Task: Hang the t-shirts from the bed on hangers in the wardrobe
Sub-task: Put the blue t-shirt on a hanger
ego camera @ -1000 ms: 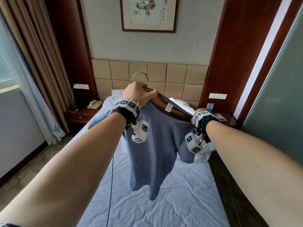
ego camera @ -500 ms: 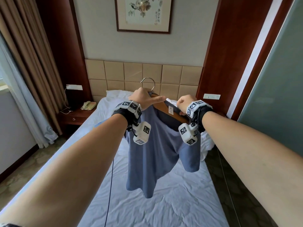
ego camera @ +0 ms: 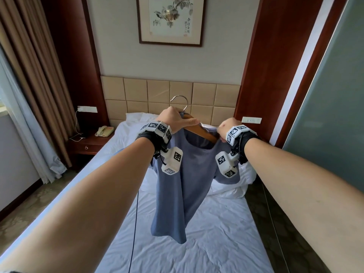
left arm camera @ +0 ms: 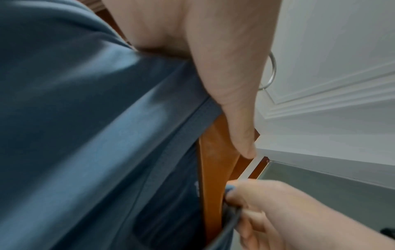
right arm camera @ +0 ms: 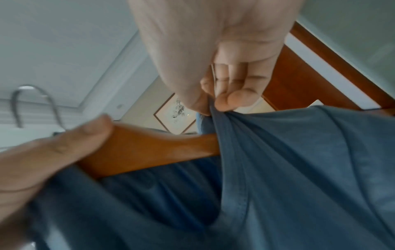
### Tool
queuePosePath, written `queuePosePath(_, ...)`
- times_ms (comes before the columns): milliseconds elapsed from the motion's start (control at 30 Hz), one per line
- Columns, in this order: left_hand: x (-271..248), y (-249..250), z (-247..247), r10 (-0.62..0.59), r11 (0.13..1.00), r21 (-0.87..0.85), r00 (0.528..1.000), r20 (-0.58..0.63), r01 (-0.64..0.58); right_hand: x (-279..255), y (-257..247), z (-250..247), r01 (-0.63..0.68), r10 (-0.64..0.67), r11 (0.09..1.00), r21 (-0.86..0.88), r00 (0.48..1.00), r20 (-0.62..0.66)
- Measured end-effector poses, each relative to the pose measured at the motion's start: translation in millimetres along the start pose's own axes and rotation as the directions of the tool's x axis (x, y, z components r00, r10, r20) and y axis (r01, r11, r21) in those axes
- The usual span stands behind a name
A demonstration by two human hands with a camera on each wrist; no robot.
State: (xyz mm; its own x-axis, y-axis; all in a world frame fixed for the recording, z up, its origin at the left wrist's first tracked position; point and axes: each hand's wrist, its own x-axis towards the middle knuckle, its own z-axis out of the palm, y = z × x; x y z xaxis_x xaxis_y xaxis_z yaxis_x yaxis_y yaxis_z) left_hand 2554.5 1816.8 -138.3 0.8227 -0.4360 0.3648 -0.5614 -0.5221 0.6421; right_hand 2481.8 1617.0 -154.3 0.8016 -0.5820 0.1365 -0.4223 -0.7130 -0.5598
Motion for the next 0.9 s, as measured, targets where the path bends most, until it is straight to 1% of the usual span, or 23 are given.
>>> queuePosePath(33, -0.2, 2.0, 1.0, 0.003, 1.000, 0.005, 1.000, 0.026, -0.003, 1.3, -5.8, -0.4, 0.038, -0.037, 0.997, 0.062, 0.999, -0.019)
queuePosePath(67, -0.6, 4.3, 2.2, 0.012, 1.000, 0.004, 0.999, 0.048, -0.012, -1.9, -13.8, -1.3, 0.083, -0.083, 0.990, 0.115, 0.997, -0.008)
queuePosePath(133, 2.4, 3.6, 5.8, 0.034, 0.999, -0.009, 0.997, 0.069, -0.034, -4.9, -25.3, 0.3, 0.156, -0.168, 0.975, 0.160, 0.984, 0.063)
queuePosePath(200, 4.5, -0.8, 8.3, 0.042, 0.999, -0.035, 0.996, 0.074, -0.040, -12.7, -32.9, -1.2, 0.224, -0.247, 0.964, 0.140, 0.954, 0.171)
queuePosePath(267, 4.8, -4.7, 9.5, 0.042, 0.997, -0.068, 0.997, 0.067, -0.037, -13.3, -34.8, 0.0, 0.267, -0.279, 0.960, 0.080, 0.918, 0.282)
queuePosePath(300, 4.2, -5.1, 8.7, 0.038, 0.995, -0.091, 0.997, 0.070, -0.032, -15.5, -35.7, 0.3, 0.283, -0.282, 0.958, 0.043, 0.908, 0.311)
queuePosePath(333, 3.4, -5.1, 8.3, 0.037, 0.993, -0.110, 0.997, 0.072, -0.029, -17.1, -35.9, 1.7, 0.297, -0.288, 0.955, 0.019, 0.908, 0.306)
queuePosePath(400, 4.0, -4.8, 8.4, 0.019, 0.991, -0.131, 0.997, 0.072, -0.009, -22.1, -39.6, 5.3, 0.325, -0.312, 0.946, -0.013, 0.919, 0.243)
queuePosePath(500, 4.8, -3.2, 8.1, 0.001, 0.990, -0.142, 0.999, 0.052, 0.007, -28.2, -43.3, 6.6, 0.331, -0.322, 0.941, -0.073, 0.940, 0.110)
queuePosePath(567, 4.9, -1.5, 5.9, 0.011, 0.990, -0.140, 0.999, 0.043, -0.004, -28.0, -43.7, 7.0, 0.340, -0.341, 0.931, -0.132, 0.940, 0.015)
queuePosePath(667, 4.7, -2.1, -1.7, 0.034, 0.992, -0.120, 0.999, 0.024, -0.031, -26.4, -45.1, 5.4, 0.321, -0.333, 0.939, -0.122, 0.938, -0.099)
queuePosePath(767, 2.9, -0.8, -10.4, 0.033, 0.993, -0.111, 0.999, 0.036, -0.029, -24.3, -44.8, 1.2, 0.273, -0.289, 0.956, -0.112, 0.942, -0.169)
queuePosePath(800, 3.9, -0.1, -12.3, 0.021, 0.995, -0.100, 0.999, 0.036, -0.017, -23.3, -43.8, -0.3, 0.253, -0.271, 0.961, -0.113, 0.943, -0.192)
queuePosePath(833, 4.9, -0.2, -14.4, -0.019, 0.997, -0.078, 0.999, 0.034, 0.021, -22.8, -42.5, -2.7, 0.228, -0.247, 0.968, -0.108, 0.945, -0.217)
queuePosePath(900, 5.4, -5.4, -20.7, -0.155, 0.988, -0.004, 0.988, 0.008, 0.155, -21.5, -38.6, -7.5, 0.180, -0.193, 0.981, -0.070, 0.943, -0.272)
